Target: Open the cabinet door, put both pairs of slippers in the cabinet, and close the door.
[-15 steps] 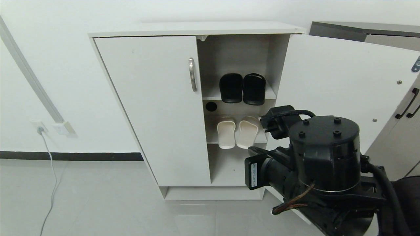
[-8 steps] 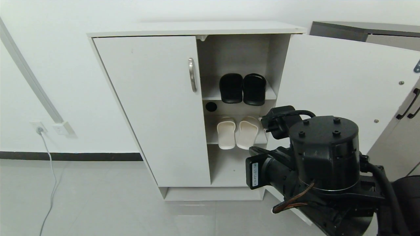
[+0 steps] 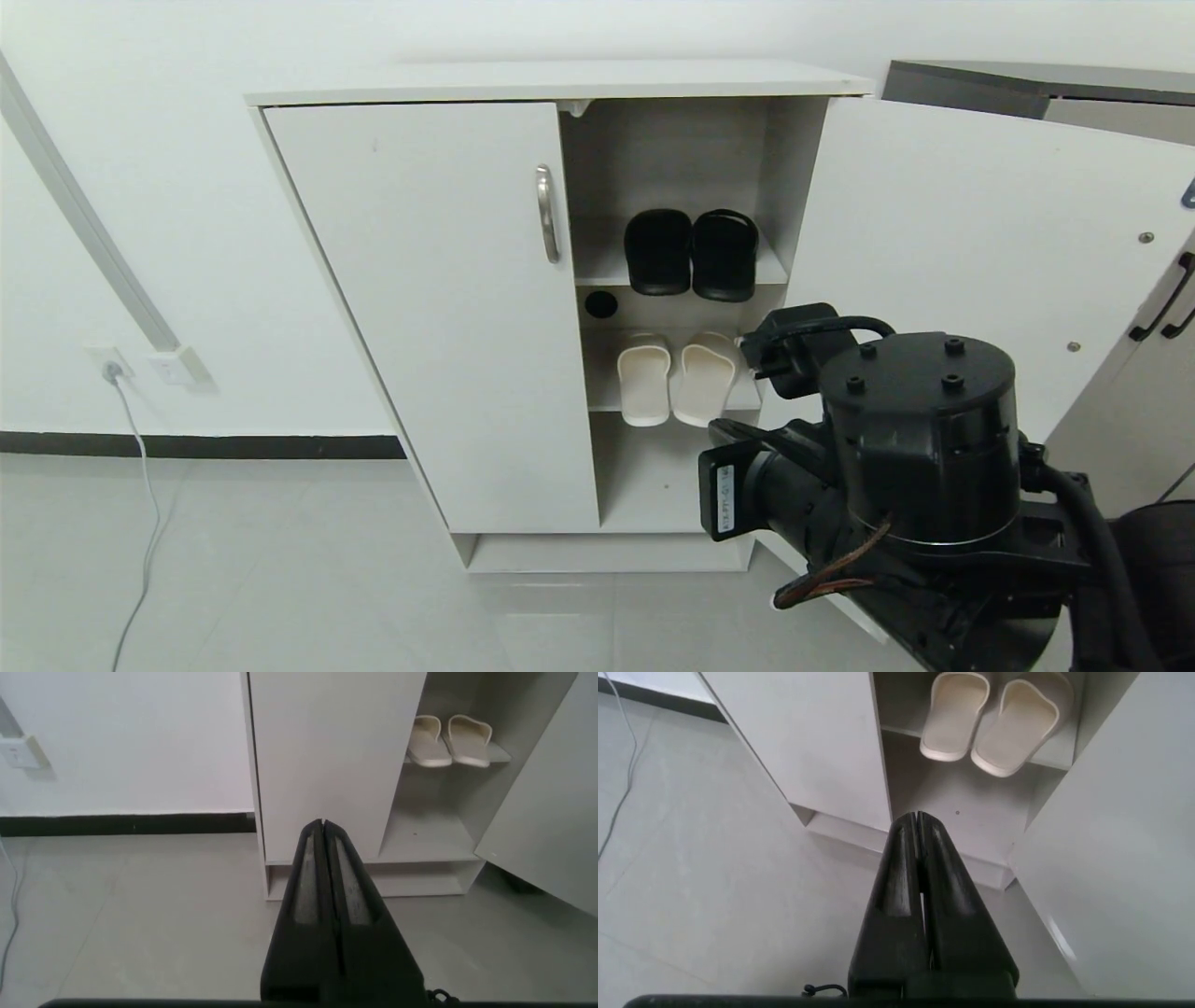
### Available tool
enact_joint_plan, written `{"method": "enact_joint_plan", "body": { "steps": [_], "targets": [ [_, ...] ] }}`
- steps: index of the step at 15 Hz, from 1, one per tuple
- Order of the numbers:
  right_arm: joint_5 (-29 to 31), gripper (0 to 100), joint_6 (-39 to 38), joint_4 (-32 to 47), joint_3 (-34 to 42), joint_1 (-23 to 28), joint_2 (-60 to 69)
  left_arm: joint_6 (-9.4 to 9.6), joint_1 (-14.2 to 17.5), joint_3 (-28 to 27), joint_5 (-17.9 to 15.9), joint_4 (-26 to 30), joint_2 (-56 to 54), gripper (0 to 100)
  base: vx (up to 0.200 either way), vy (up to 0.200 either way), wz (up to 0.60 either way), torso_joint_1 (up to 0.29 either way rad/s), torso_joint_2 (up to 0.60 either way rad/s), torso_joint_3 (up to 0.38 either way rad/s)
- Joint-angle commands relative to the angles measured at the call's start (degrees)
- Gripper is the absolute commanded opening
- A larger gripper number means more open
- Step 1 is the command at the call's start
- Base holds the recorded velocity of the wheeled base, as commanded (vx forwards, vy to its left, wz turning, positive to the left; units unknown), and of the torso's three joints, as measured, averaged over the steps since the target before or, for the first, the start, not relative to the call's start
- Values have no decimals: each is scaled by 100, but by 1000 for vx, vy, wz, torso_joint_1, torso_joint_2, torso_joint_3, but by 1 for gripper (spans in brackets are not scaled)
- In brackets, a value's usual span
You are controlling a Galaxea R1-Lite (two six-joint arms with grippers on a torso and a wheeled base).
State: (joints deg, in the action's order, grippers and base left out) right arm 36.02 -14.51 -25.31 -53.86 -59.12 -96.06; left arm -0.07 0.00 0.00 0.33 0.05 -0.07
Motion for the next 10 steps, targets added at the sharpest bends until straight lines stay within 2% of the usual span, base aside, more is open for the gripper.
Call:
{"method": "enact_joint_plan", "body": {
  "steps": [1,3,5,10],
  "targets": [
    [10,0,0,0,16,-3,-18,-1,0,0,2,4,7,0,0,0,0,0,0,0],
    [10,0,9,0,16,-3,-18,-1,0,0,2,-5,7,0,0,0,0,0,-129,-129],
    [10,0,9,8,16,-3,-18,-1,0,0,2,-5,7,0,0,0,0,5,-161,-332],
    [19,0,9,0,24,-3,-18,-1,0,0,2,4,7,0,0,0,0,48,-485,-370]
  ]
}}
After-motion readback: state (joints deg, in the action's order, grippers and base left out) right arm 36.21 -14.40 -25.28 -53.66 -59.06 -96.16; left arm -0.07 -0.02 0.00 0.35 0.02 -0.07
